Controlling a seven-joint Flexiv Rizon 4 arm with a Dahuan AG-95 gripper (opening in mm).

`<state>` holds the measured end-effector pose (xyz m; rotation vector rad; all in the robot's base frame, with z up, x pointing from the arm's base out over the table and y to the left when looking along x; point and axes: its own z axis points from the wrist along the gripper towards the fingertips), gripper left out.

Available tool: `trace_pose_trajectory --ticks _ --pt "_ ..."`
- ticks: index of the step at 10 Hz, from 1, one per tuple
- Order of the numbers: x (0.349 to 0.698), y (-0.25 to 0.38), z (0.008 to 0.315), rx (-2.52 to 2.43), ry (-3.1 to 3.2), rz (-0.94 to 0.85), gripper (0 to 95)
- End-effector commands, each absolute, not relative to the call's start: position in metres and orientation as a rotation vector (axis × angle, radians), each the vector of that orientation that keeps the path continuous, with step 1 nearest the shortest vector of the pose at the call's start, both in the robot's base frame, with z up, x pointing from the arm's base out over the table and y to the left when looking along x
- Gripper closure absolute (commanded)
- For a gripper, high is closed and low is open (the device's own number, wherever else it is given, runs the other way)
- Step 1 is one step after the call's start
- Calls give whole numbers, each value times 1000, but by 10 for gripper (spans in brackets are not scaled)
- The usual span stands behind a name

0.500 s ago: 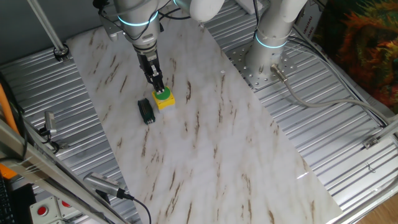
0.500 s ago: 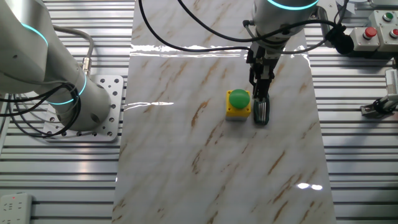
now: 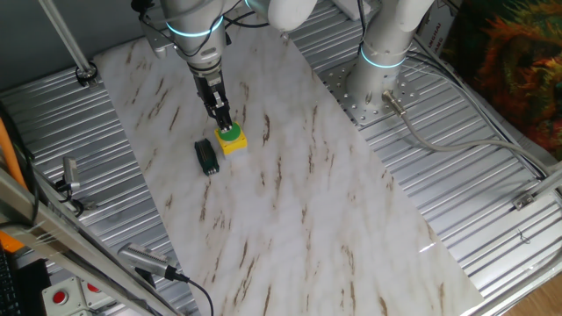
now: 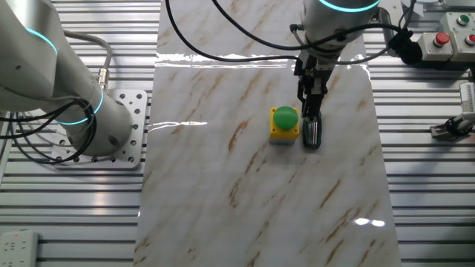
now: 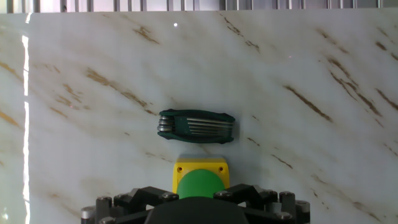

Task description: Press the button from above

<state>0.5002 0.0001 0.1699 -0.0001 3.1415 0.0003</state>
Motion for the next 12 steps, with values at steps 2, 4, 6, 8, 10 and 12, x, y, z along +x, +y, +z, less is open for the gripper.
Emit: trace_pose_trajectory --ticks 2,4,6,8,10,12 --pt "500 1 172 51 3109 123 950" --pt "503 3 179 62 3127 119 950" --pt "507 4 182 59 3136 99 950" --pt "508 4 182 30 3139 41 950" --pt "508 4 182 28 3141 43 950" --pt "508 4 182 41 3143 57 950"
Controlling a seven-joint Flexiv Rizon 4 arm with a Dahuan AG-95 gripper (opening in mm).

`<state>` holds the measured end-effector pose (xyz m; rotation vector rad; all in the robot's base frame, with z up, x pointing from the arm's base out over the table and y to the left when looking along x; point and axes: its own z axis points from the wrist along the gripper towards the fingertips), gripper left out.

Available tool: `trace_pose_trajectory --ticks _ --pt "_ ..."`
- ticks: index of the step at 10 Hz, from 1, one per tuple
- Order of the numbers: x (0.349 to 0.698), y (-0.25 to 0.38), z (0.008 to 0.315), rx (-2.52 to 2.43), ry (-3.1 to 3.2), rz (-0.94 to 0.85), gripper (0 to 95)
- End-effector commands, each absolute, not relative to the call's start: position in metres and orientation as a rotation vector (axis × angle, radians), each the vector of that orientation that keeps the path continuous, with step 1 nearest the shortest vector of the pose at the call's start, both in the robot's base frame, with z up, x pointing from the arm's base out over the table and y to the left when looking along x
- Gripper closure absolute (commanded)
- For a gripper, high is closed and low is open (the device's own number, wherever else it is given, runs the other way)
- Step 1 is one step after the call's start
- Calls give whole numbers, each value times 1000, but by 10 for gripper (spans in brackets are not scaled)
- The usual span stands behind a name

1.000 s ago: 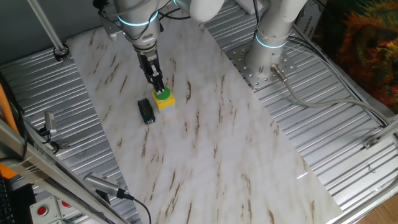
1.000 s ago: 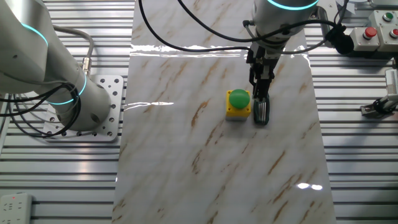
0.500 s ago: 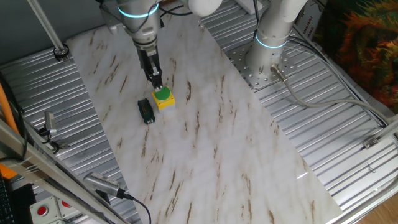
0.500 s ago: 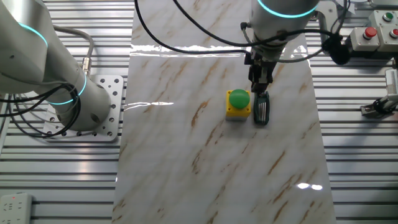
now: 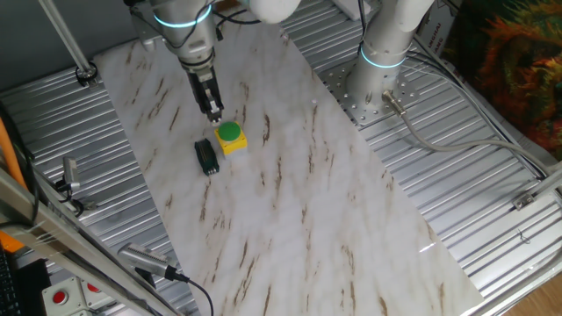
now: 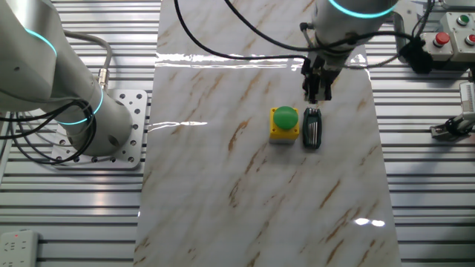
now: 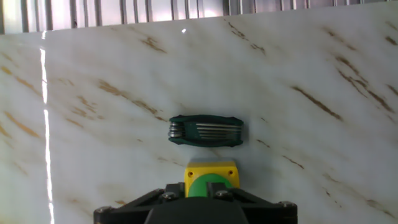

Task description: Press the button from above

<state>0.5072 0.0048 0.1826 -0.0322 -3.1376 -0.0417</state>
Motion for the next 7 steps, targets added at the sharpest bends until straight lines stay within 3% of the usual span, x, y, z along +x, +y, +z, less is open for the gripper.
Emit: trace_pose_trajectory --ticks 1,7 --pt "508 4 182 -42 -3138 -61 950" --pt "508 4 181 -82 -3108 -61 950"
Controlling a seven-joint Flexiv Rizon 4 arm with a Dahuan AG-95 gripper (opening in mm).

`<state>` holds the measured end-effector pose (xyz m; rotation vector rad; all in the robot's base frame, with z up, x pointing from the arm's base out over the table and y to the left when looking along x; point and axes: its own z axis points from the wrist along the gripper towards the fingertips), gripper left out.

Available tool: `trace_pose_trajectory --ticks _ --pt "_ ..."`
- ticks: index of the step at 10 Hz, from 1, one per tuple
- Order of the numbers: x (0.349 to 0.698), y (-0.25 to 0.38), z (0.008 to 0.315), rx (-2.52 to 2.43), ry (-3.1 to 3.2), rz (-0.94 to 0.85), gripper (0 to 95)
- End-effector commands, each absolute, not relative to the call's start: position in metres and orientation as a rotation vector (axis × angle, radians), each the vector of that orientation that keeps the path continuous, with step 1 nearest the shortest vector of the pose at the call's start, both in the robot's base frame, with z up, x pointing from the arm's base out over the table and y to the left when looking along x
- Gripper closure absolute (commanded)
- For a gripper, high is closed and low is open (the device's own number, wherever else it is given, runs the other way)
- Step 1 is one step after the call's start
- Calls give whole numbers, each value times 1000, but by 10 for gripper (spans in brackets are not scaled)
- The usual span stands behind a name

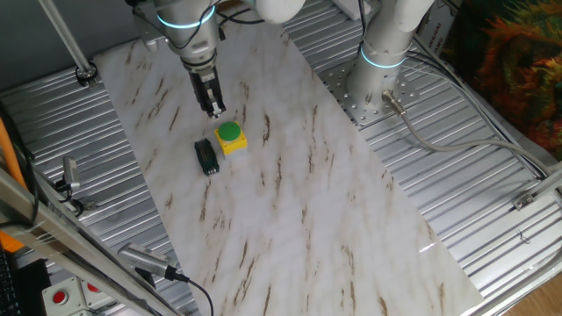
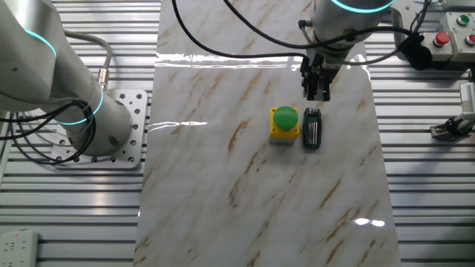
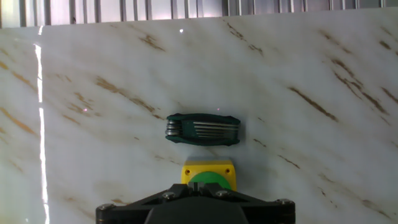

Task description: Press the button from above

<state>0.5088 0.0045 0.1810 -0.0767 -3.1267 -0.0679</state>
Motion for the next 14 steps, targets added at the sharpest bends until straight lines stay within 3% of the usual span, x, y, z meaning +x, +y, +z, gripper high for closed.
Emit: trace_pose_trajectory --ticks 1,14 --pt "508 4 180 -85 -3101 -56 950" --pt "501 -8 143 -70 -3117 -55 950"
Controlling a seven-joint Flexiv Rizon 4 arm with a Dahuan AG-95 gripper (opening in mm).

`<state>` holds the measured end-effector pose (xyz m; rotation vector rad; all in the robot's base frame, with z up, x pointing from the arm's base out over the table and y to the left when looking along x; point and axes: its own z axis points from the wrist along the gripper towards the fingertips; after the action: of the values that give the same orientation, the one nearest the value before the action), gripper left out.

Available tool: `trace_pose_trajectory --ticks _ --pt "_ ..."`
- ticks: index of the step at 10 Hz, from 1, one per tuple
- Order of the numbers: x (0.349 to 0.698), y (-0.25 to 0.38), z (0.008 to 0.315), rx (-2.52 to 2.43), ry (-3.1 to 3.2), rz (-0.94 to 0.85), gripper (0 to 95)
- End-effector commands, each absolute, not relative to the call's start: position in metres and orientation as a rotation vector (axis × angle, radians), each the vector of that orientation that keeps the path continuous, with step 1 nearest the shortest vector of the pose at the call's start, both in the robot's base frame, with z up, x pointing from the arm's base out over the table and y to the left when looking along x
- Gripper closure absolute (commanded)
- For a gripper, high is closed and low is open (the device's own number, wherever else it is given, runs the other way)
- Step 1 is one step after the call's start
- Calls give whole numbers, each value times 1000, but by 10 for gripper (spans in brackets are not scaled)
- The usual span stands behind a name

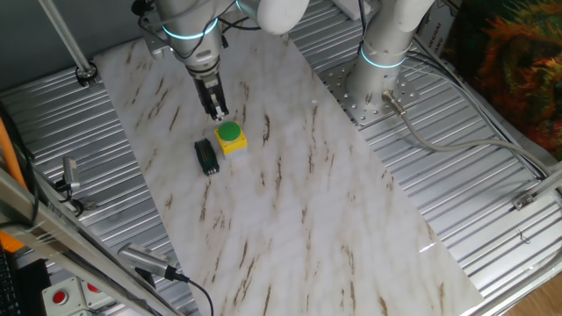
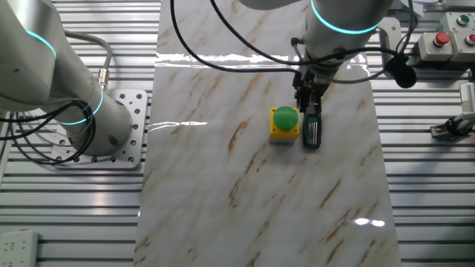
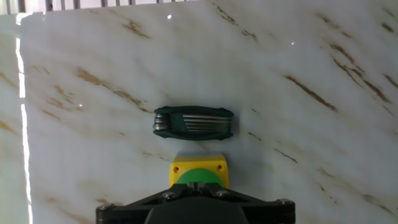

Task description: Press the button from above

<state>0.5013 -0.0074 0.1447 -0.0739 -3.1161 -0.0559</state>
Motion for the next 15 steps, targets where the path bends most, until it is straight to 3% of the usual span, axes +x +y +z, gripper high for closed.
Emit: trace_pose_trajectory --ticks 1,15 --pt "501 -10 137 -64 -3120 -54 950" --pt "482 0 106 -36 -3130 -58 950"
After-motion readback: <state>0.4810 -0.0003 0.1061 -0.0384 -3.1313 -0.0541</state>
